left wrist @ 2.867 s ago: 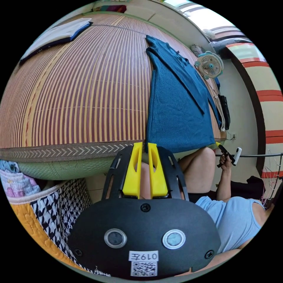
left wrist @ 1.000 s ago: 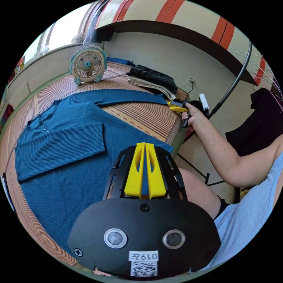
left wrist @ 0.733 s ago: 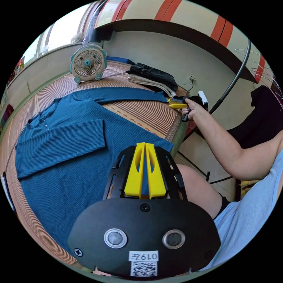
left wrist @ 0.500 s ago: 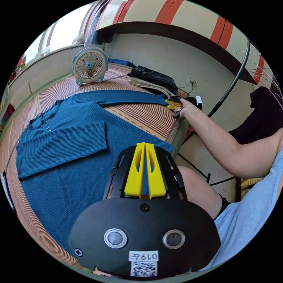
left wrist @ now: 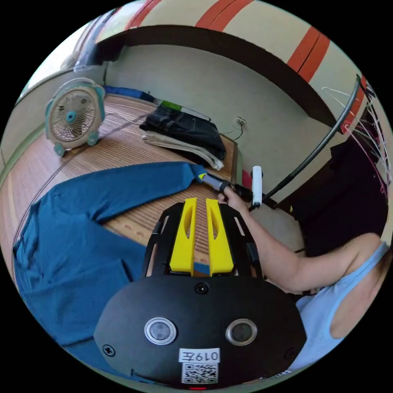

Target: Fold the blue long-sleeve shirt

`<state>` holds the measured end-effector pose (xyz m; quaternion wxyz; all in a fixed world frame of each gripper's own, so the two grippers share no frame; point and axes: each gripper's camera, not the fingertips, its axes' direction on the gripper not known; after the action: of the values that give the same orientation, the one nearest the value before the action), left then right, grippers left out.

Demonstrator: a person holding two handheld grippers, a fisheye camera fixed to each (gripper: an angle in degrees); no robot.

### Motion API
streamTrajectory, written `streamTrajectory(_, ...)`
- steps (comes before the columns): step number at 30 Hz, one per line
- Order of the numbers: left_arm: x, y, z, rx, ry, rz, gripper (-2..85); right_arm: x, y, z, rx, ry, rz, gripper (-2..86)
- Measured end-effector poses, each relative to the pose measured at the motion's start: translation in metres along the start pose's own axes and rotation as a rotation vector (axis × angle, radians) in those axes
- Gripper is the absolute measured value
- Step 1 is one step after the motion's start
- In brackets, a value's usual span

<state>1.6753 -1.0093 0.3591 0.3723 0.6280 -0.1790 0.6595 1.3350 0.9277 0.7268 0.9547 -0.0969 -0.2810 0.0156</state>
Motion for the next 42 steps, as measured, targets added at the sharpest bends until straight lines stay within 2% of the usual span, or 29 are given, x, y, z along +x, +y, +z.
streamTrajectory(5, 0.007, -0.131, 0.091, -0.224, 0.07, 0.052, 7.8, -0.05, 0.012, -0.005, 0.007, 0.163, -0.289, -0.5)
streamTrajectory(7, 0.018, -0.163, 0.123, -0.31, 0.076, 0.076, 8.5, -0.056, 0.016, -0.005, 0.009, 0.167, -0.32, -0.5)
streamTrajectory(13, 0.07, -0.212, 0.217, -0.613, -0.218, 0.327, 10.6, -0.057, 0.024, -0.018, 0.025, 0.113, -0.297, -0.5)
streamTrajectory(18, 0.099, -0.224, 0.247, -0.7, -0.346, 0.452, 10.1, -0.067, 0.029, -0.025, 0.019, 0.108, -0.321, -0.5)
streamTrajectory(22, 0.108, -0.222, 0.265, -0.786, -0.554, 0.536, 5.9, -0.075, 0.032, -0.035, 0.019, 0.107, -0.323, -0.5)
streamTrajectory(25, 0.107, -0.225, 0.252, -0.711, -0.619, 0.517, 2.9, -0.084, 0.035, -0.043, 0.023, 0.11, -0.334, -0.6)
streamTrajectory(30, 0.081, -0.233, 0.181, -0.527, -0.496, 0.355, 1.5, -0.106, 0.039, -0.064, 0.074, 0.126, -0.378, -0.5)
streamTrajectory(37, -0.003, -0.219, 0.017, -0.228, -0.182, 0.03, 1.1, -0.184, 0.033, -0.106, 0.148, 0.03, -0.522, -0.6)
streamTrajectory(42, -0.044, -0.181, -0.102, -0.051, -0.126, -0.045, 1.1, -0.266, 0.041, -0.13, 0.176, -0.044, -0.692, -0.5)
